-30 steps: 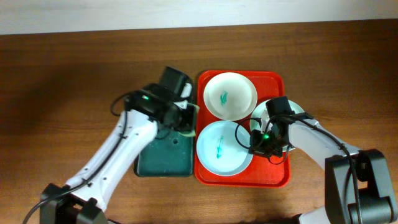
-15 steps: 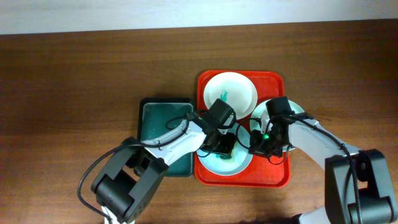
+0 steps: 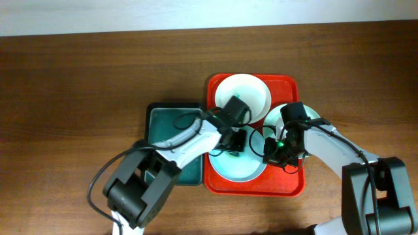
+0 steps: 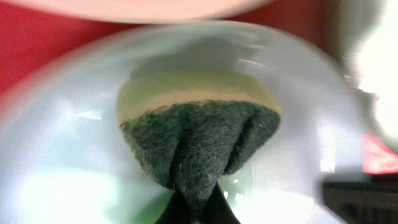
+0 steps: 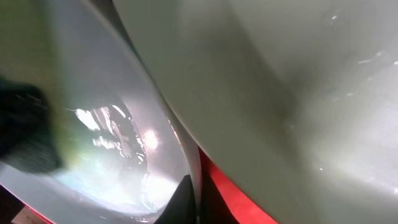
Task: Clean dirty plates on tray and stack at the side
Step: 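Scrub the light blue plate with the sponge in the left gripper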
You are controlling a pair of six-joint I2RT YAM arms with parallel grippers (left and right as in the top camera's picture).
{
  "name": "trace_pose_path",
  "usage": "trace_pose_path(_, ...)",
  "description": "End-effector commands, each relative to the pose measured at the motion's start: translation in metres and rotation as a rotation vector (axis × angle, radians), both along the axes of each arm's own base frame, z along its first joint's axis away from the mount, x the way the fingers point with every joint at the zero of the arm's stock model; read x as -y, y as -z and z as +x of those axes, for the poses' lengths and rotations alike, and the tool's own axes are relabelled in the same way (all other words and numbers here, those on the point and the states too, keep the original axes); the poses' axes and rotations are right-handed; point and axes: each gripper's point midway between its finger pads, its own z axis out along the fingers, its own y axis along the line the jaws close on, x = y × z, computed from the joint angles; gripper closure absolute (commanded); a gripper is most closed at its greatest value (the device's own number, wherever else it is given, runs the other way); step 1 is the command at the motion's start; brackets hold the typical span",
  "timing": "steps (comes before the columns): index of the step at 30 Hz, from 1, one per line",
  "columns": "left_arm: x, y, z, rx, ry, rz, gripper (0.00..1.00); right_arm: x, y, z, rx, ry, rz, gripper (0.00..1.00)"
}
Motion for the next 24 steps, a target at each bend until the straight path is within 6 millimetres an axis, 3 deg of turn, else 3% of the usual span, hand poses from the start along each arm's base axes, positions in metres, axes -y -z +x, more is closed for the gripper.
trace_pose_path(1, 0.024, 0.035, -0.056, -0.186, 0.126, -0.04, 1.0, 0.009, 0.014, -0.012, -0.042, 0.0, -0.06, 0.96)
trace_pose_path(3, 0.026, 0.03, -0.063, -0.242, 0.131, -0.074, 1.0, 0.009, 0.014, -0.012, -0.041, 0.0, -0.06, 0.96)
trace_pose_path(6, 0.008, 0.029, -0.066, -0.297, 0.097, -0.017, 1.0, 0.009, 0.014, -0.012, -0.041, 0.0, -0.06, 0.96)
trace_pose_path(10, -0.047, 0.034, -0.05, -0.315, -0.013, 0.175, 1.0, 0.009, 0.014, -0.012, -0.041, 0.0, -0.06, 0.96)
trace_pose_path(13, -0.096, 0.034, -0.022, -0.234, -0.094, 0.36, 1.0, 0.009, 0.014, -0.012, -0.041, 0.001, -0.06, 0.96)
trace_pose_path(15, -0.112, 0.035, -0.011, -0.188, -0.121, 0.421, 1.0, 0.009, 0.014, -0.012, -0.041, 0.001, -0.06, 0.96)
trace_pose_path(19, -0.119, 0.019, 0.011, -0.082, -0.143, 0.474, 1.0, 0.009, 0.014, -0.012, -0.041, 0.0, -0.06, 0.96)
trace_pose_path(24, -0.126, -0.031, 0.032, 0.077, -0.183, 0.467, 1.0, 0.01, 0.014, -0.012, -0.043, -0.003, -0.061, 0.96)
